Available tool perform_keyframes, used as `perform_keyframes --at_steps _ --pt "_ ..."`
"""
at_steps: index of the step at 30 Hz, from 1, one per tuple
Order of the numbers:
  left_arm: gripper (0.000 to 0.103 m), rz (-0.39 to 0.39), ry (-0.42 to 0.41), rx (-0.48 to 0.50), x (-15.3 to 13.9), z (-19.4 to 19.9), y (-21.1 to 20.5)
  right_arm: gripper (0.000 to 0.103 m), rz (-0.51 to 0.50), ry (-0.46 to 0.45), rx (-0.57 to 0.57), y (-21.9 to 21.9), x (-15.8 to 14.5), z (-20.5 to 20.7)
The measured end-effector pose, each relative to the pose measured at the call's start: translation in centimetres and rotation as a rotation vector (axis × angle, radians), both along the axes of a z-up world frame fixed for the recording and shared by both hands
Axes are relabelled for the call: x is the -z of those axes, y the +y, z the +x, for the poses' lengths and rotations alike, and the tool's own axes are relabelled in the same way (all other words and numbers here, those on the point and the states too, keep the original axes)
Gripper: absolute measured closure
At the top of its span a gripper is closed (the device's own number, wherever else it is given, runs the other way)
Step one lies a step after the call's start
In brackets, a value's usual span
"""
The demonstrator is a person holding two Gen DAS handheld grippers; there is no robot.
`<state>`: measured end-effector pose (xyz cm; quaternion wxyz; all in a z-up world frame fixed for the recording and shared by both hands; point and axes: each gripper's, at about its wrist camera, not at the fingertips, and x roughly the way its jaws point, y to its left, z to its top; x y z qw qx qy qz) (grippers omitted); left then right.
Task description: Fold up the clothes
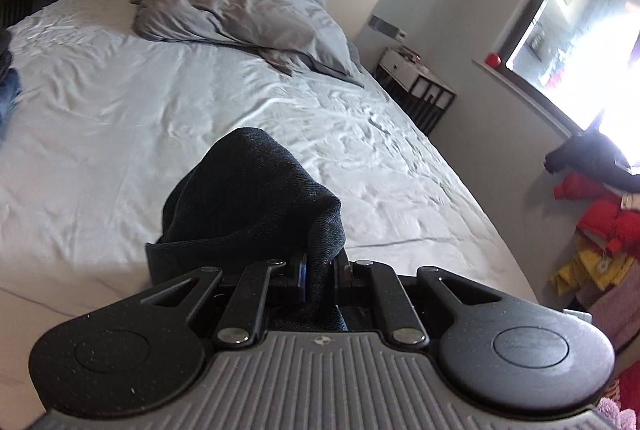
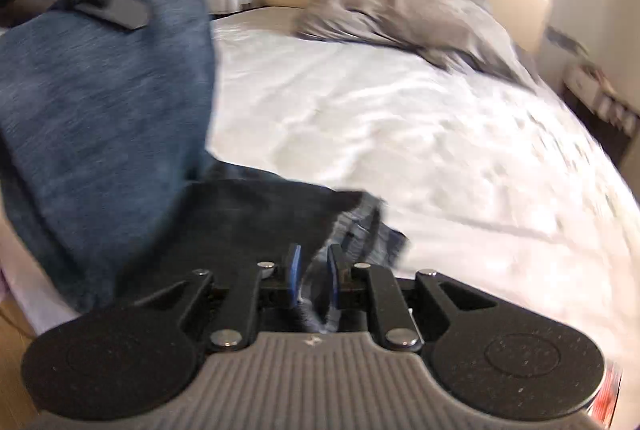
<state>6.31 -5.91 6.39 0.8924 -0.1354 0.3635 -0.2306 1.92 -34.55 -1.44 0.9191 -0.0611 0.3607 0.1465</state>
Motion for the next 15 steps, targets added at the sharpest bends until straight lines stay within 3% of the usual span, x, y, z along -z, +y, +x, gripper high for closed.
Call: perform_keyframes --at_steps 5,9,15 --pt "0.094 0.049 0.029 0.076 1.1 1.0 -5.5 0.082 0.17 0.116 0.063 -3.2 3.6 -0.1" --pt "0.094 0.115 0.059 0.135 3.0 1.6 -9.9 0.082 0.221 0.125 0.066 -3.0 5.4 0.7" --pt "0.094 0.213 0.132 0.199 7.5 2.7 -14.8 0.082 0.287 0.141 0.062 -4.6 5.9 0.3"
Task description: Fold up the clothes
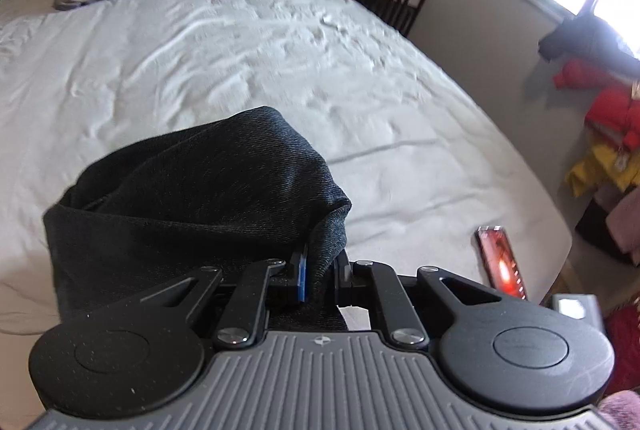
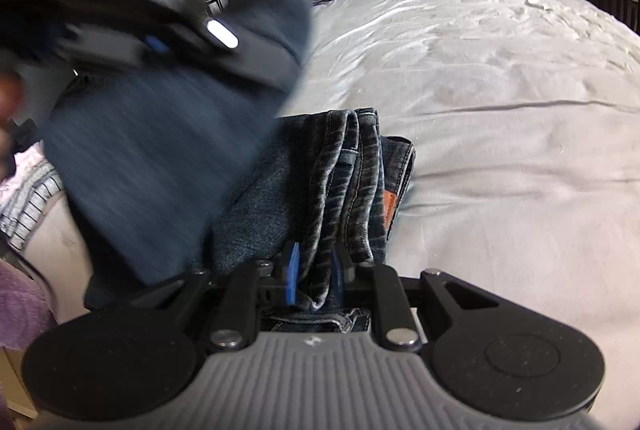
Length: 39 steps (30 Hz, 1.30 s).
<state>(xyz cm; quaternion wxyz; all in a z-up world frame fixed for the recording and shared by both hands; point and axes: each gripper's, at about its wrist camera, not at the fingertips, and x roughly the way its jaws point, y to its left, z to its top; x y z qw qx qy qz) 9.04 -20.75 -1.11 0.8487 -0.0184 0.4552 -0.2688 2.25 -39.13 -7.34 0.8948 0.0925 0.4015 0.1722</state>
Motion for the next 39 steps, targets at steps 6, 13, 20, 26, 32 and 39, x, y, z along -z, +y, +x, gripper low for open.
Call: perform_keyframes --at_steps 6,13,20,26,32,39 --pt "0.093 0.056 0.05 0.022 2.3 0.9 -1.6 0.082 0.026 0.024 0.008 -0.9 -0.3 0.1" --pt "0.071 0.066 0.075 0.062 1.6 0.8 -2.6 0.061 -0.115 0.05 -0.001 -0.5 -1.8 0.2" --pt "0.06 -0.014 0.04 0.105 -1.9 -0.7 -0.5 0.06 -0.271 -0.026 0.041 -1.0 -5.2 -0.3" --pt "0.06 -0.014 -0.024 0.063 -4.4 -0.3 3.1 0.061 -0.224 -0.155 0.066 -1.1 -9.7 -0.6" --pt "0.072 -0.026 -0.008 0.081 -3.8 1.6 4.2 0.062 -0.181 -0.174 -0.111 3.3 -10.9 -1.4" --pt "0.078 0.021 -0.028 0.095 -0.1 4.8 2.2 0.061 -0.265 -0.106 -0.197 6.6 -8.1 -2.6"
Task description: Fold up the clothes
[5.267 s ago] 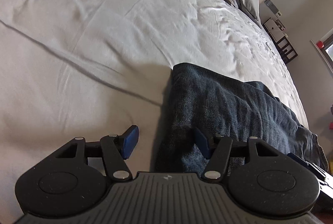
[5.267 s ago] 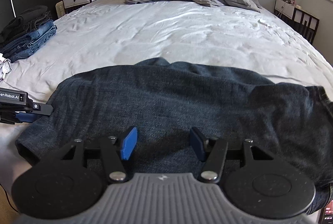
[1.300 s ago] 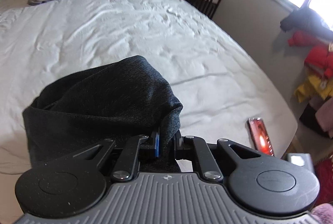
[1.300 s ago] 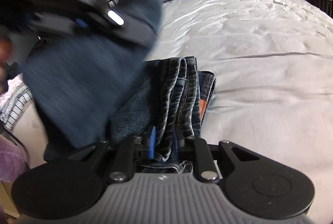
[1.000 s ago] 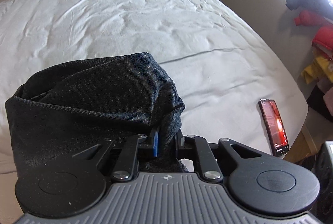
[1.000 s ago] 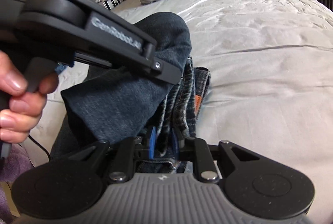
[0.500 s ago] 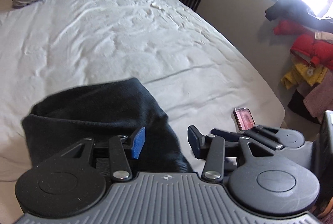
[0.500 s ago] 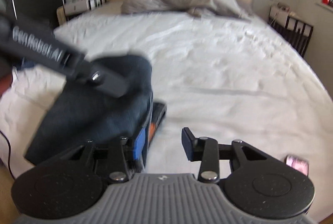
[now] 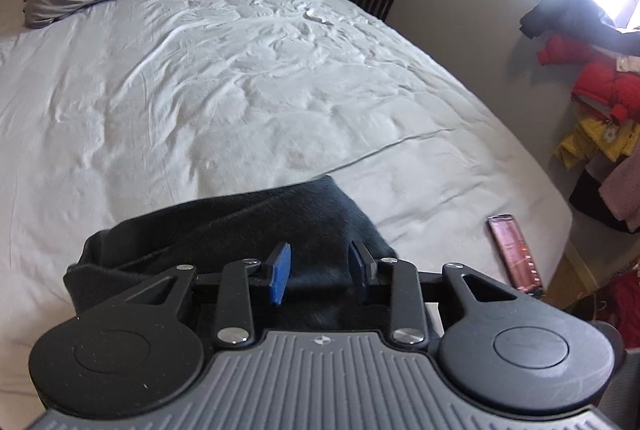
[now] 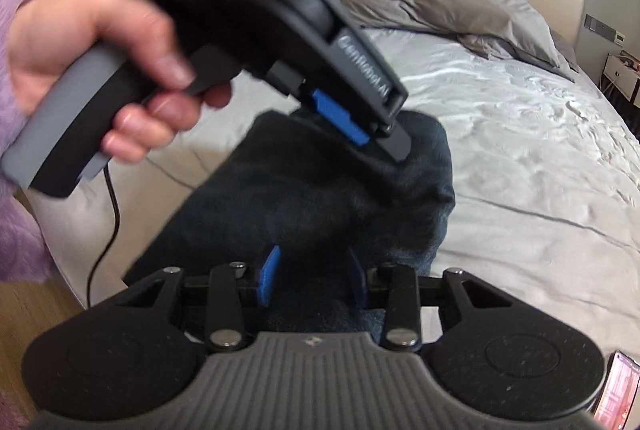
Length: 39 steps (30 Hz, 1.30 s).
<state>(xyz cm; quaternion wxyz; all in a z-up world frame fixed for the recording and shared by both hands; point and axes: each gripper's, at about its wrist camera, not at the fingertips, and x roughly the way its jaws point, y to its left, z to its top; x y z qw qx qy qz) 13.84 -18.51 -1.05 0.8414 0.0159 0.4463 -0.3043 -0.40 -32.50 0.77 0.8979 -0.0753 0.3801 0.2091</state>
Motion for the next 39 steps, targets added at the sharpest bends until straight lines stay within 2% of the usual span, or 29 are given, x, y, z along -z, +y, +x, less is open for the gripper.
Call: perform_keyframes --at_steps 2,7,14,17,20,24,27,31,36,39 --pt "0.083 0.017 0.009 -0.003 1.3 1.2 -0.4 0.061 -0.014 0.008 0.006 -0.3 1.1 0.2" --pt "0.087 0.06 0.042 0.017 4.3 3.4 -1.4 0.056 -0.043 0.015 0.014 -0.2 3.9 1.2" --pt "0.092 0.042 0.054 0.008 7.7 5.3 -1.5 0.056 0.095 0.044 0.072 -2.4 6.0 2.5" --pt "0.093 0.045 0.036 0.013 7.9 5.1 -1.6 0.056 0.065 0.029 0.061 -1.7 6.6 2.6" --pt "0.093 0.015 0.059 0.002 7.7 5.4 -1.0 0.056 0.052 0.037 0.055 -1.2 6.4 2.9" --pt "0.094 -0.038 0.05 -0.003 5.8 4.7 0.3 0.056 0.043 0.047 0.04 -0.8 5.7 2.7" --pt "0.093 -0.03 -0.039 -0.024 3.2 2.9 2.1 0.055 0.023 0.032 0.02 -0.2 4.5 1.9" --pt "0.093 0.002 -0.125 -0.075 1.3 0.5 6.3 0.054 0.062 0.011 0.048 -0.6 2.7 1.1" --pt "0.093 -0.007 -0.094 -0.159 2.6 -1.5 11.0 0.051 0.032 0.029 0.092 -1.1 2.7 2.0" --pt "0.093 0.001 -0.058 -0.171 4.6 -2.2 11.5 0.047 -0.015 0.035 0.076 -0.4 3.4 1.0"
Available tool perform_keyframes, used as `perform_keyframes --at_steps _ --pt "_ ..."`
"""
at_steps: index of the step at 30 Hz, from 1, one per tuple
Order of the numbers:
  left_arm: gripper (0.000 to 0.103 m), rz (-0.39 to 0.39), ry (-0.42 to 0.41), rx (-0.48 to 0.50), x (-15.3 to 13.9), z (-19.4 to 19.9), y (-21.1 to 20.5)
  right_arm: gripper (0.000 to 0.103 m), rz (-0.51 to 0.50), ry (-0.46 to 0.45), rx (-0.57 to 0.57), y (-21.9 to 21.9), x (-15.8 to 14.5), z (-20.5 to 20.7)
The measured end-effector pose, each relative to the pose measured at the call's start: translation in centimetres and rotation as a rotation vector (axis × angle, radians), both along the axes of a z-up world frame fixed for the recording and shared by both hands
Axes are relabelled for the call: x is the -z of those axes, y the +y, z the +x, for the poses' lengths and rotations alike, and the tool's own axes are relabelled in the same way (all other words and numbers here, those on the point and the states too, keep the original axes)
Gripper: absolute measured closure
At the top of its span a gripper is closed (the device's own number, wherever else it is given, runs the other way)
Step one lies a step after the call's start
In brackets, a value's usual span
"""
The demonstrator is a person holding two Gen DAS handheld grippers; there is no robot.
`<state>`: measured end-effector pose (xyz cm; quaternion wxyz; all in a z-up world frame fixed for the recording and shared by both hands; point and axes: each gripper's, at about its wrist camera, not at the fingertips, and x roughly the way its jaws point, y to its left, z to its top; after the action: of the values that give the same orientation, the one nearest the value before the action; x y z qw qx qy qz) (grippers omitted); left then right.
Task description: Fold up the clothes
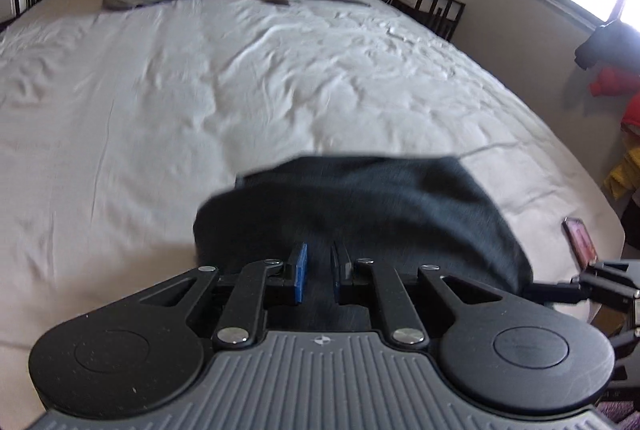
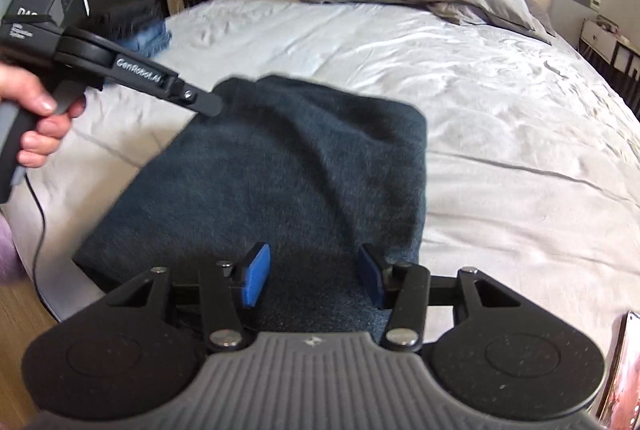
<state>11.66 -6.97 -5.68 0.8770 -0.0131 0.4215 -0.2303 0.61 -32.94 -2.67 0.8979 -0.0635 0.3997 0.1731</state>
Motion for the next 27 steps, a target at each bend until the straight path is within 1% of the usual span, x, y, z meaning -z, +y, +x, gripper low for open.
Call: perform_keyframes --at_steps 2,8,12,15,16,17,18,19,20,21,23,24,27 --pt "0.093 -0.005 0.0 -0.006 1.1 -0.2 0.0 0.046 -0.009 0.003 -0.002 -0.3 0.3 -0.3" --pt "0.093 0.009 0.014 -0.014 3.0 0.3 -0.5 0.046 0.056 0.05 0.018 -1.4 1.9 1.7" --pt "0.093 -0.027 0.024 -0.031 3.4 0.3 0.2 0.045 0.057 0.057 0.02 -1.2 2.4 2.4" --pt "0.092 -0.068 0.007 -0.049 2.5 -0.5 1.2 0.045 0.058 0.059 0.011 -1.3 1.9 2.4" --pt "0.086 -0.079 -0.002 -0.068 2.1 -1.0 1.7 0.045 0.081 0.049 0.012 -1.7 1.6 2.4" --pt "0.067 -0.087 -0.011 -0.09 1.8 -1.5 2.3 0.045 0.109 0.036 0.018 -2.2 1.4 2.2" --pt "0.052 -0.095 -0.023 -0.116 1.5 -2.0 2.9 0.044 0.153 0.019 0.038 -2.8 1.4 2.0" --pt "0.033 -0.107 -0.038 -0.144 1.2 -2.6 3.6 0.039 0.192 0.006 0.066 -3.4 1.1 2.1" --pt "0.032 -0.118 -0.052 -0.165 1.0 -3.2 4.3 0.03 0.22 0.002 0.096 -4.1 0.9 2.2" --pt "0.032 -0.13 -0.053 -0.174 0.9 -3.5 4.8 0.026 0.238 0.005 0.126 -4.7 0.9 2.5" --pt "0.032 -0.162 -0.022 -0.182 1.0 -3.9 5.7 0.024 0.264 0.018 0.186 -6.0 1.0 3.2" --pt "0.032 -0.187 0.011 -0.192 1.3 -3.9 6.1 0.023 0.277 0.03 0.217 -6.6 1.2 3.6" --pt "0.032 -0.277 0.109 -0.215 2.6 -3.7 6.9 0.023 0.368 0.109 0.291 -8.6 2.5 4.8"
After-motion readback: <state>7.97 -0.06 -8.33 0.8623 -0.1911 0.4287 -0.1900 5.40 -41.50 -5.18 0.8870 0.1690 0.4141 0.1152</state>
